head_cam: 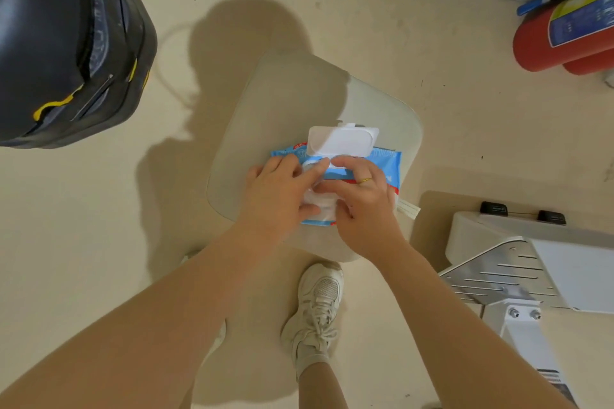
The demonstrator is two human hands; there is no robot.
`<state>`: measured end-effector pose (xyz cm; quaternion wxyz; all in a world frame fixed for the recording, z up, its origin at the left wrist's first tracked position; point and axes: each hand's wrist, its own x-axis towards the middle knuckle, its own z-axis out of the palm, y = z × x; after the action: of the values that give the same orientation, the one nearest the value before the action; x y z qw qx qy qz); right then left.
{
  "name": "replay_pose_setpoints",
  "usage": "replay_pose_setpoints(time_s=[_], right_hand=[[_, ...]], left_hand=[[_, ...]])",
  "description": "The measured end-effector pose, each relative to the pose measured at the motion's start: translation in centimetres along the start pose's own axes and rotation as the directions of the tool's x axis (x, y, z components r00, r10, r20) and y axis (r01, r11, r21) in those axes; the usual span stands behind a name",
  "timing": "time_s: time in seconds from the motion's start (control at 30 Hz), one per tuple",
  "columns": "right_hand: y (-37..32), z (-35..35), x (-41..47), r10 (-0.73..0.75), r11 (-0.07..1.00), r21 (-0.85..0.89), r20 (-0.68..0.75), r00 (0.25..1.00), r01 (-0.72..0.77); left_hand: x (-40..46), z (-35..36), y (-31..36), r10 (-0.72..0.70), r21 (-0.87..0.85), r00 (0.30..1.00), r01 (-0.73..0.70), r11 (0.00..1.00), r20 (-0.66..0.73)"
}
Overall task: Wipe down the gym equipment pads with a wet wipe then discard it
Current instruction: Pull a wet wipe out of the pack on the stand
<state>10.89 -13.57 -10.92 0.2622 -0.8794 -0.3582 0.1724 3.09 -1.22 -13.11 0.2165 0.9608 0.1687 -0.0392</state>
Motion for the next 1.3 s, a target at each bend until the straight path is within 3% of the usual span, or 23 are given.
replay_pose_setpoints(time_s=[0.2, 0.4, 0.6, 0.73, 0.87, 1.0, 1.1, 1.2, 1.3], right_hand=[[1.1, -0.6, 1.1, -0.147, 0.924, -0.36, -0.02, 0.989, 0.13], [1.5, -0.9, 1.5, -0.308, 0.858, -0.42, 0.043, 0.95, 0.297], [1.5, 0.0, 2.0, -0.255, 0.849, -0.456, 0.092, 0.963, 0.269], [1.7, -0.2, 1.5, -0.279, 0.805, -0.509, 0.13, 0.951, 0.306], [1.9, -0.3, 1.0, -0.258, 0.862, -0.429, 0.089, 0.962, 0.271], [2.9, -1.2, 0.3, -0.23, 0.955, -0.177, 0.058, 0.971, 0.237], [2.9, -2.2, 0.1, -0.162, 0.981, -0.081, 0.17, 0.972, 0.177], [2.1, -2.5, 0.5, 0.007, 1.0, 0.02, 0.237, 0.972, -0.012], [2.1, -2.3, 0.6, 0.094, 0.995, -0.07, 0.311, 0.946, -0.076]], left_hand=[[-0.1, 0.8, -0.2, -0.063, -0.107, 0.995, 0.054, 0.993, -0.08], [-0.4, 1.1, 1.1, -0.088, -0.062, 0.991, 0.082, 0.995, -0.096], [0.5, 0.8, 2.0, -0.212, -0.044, 0.973, 0.208, 0.977, -0.092], [-0.1, 1.0, 1.3, -0.174, -0.102, 0.98, 0.164, 0.981, -0.099], [-0.3, 0.8, 1.2, -0.173, -0.156, 0.98, 0.157, 0.975, -0.096], [-0.6, 1.0, 1.3, -0.205, -0.21, 0.975, 0.184, 0.96, -0.083], [-0.8, 1.2, 1.2, -0.24, -0.273, 0.969, 0.216, 0.937, -0.057], [-0.6, 1.2, 1.4, -0.26, -0.302, 0.965, 0.237, 0.923, -0.038], [-0.6, 0.9, 1.6, -0.257, -0.317, 0.966, 0.239, 0.918, -0.014]])
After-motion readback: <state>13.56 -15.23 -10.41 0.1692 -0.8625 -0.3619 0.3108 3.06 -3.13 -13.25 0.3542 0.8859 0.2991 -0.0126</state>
